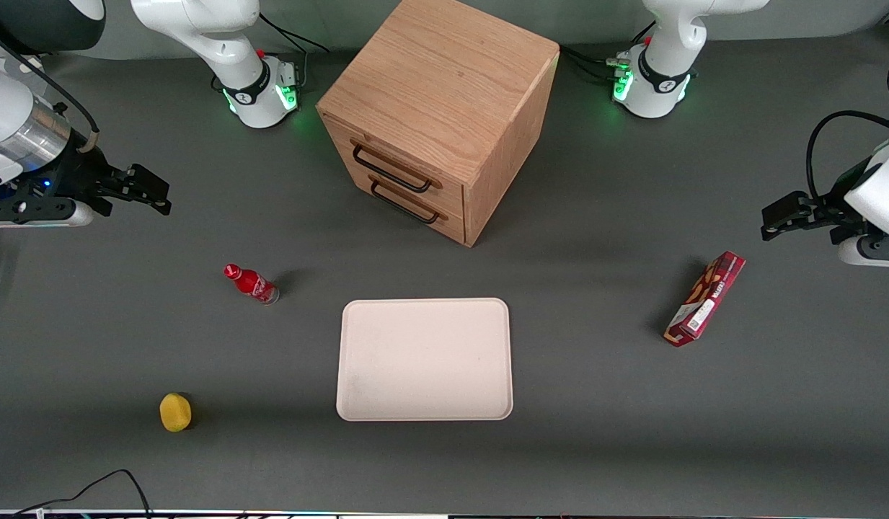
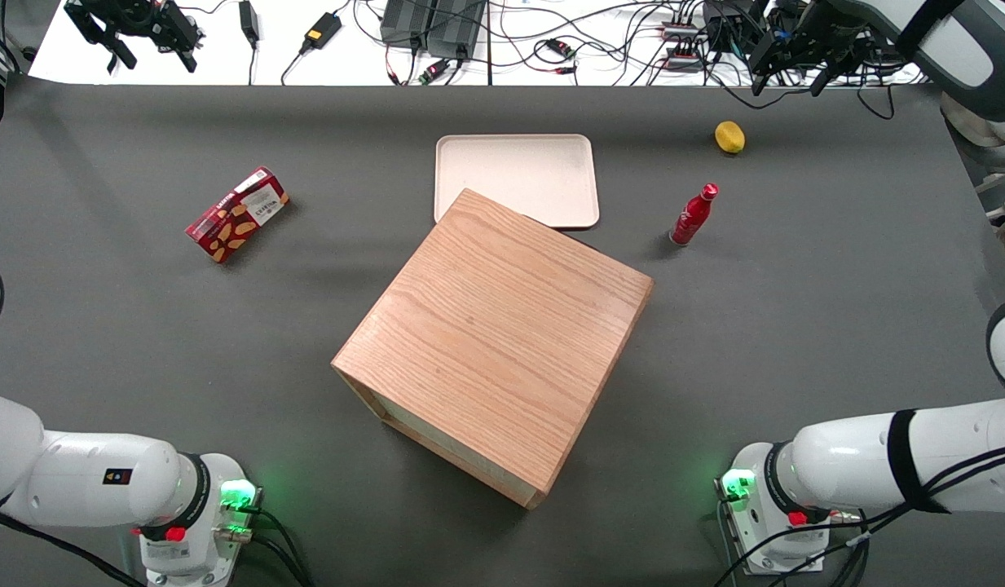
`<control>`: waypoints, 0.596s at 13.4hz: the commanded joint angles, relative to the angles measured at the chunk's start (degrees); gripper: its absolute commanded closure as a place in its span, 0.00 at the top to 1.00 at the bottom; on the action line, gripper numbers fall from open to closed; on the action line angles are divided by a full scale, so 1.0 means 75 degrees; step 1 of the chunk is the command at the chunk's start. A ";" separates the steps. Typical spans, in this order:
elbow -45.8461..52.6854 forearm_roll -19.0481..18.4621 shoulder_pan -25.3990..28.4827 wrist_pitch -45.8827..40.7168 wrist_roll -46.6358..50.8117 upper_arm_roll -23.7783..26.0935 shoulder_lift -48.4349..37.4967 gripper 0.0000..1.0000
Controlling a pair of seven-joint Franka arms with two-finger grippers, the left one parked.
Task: Open upper drawer
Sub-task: 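Move the right gripper toward the upper drawer's black handle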
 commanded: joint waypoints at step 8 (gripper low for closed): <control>0.0437 -0.0016 0.0052 -0.0621 -0.0188 0.0007 -0.0065 1.00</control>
